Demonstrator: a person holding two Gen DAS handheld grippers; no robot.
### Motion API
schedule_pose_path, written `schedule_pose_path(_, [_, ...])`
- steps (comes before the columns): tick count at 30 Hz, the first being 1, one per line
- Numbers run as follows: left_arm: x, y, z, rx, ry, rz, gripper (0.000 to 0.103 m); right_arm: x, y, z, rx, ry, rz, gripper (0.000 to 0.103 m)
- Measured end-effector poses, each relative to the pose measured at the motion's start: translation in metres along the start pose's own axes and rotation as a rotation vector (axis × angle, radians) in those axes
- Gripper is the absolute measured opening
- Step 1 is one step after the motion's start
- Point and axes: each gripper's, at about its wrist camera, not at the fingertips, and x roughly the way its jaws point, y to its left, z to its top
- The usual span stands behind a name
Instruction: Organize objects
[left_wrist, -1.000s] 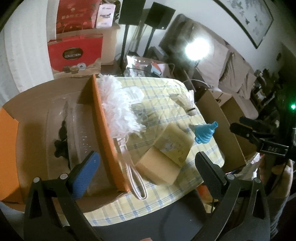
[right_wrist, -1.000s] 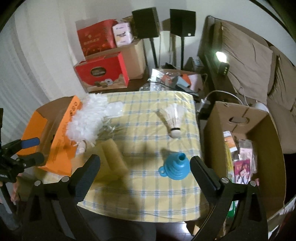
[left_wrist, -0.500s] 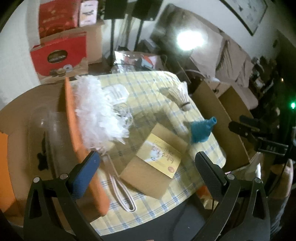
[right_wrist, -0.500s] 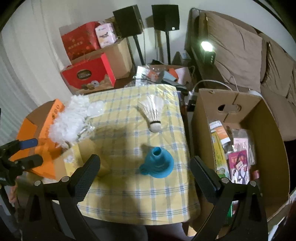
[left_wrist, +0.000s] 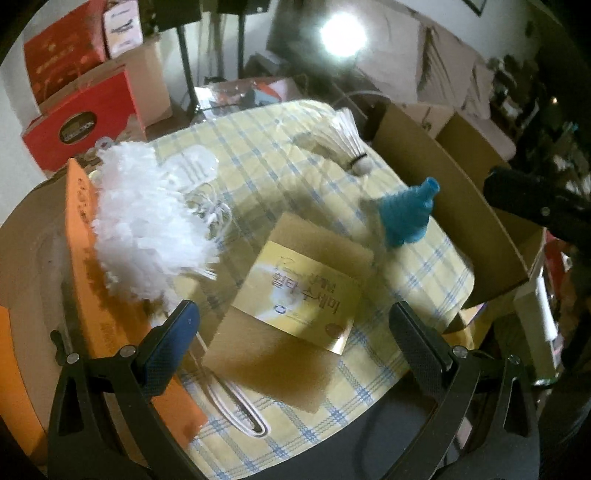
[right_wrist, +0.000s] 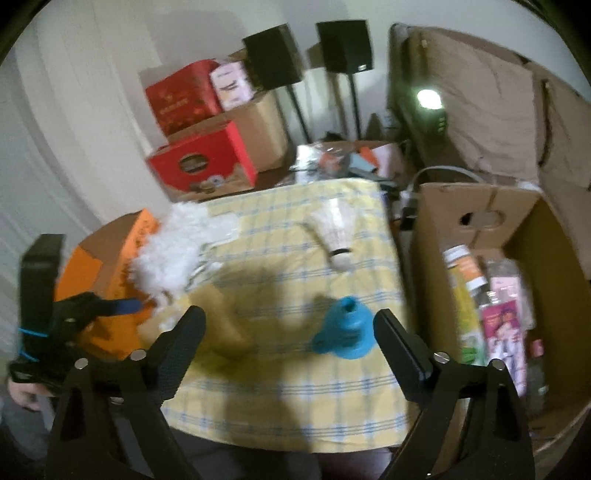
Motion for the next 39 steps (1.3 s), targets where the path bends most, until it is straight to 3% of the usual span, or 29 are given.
schedule_pose_path(7, [0.017,-0.008,-0.002,0.046,0.037,0.018,0.100,0.035,0.014,-0.011,-0.006,0.096,0.070,0.074])
schedule_pose_path(15, [0.032,-0.006,-0.002,0.052,0.053,0.055,0.086,0.067,0.017,-0.020,0.038,0.169,0.171,0.072])
schedule_pose_path(24, [0.027,-0.005,-0.004,0.009,0.007,0.003,0.081,0.085,0.020,-0.028,0.080,0.235,0.229,0.071])
schedule_pose_path(28, [0.023,-0.011,-0.008,-0.004,-0.013,-0.010,0.080,0.086,0.018,-0.030,0.125,0.248,0.297,0.060])
schedule_pose_path(39, [-0.031,-0.013,0.002,-0.039,-0.129,0.012,0.079,0.041,0.050,0.003,0.049,0.155,0.279,0.060])
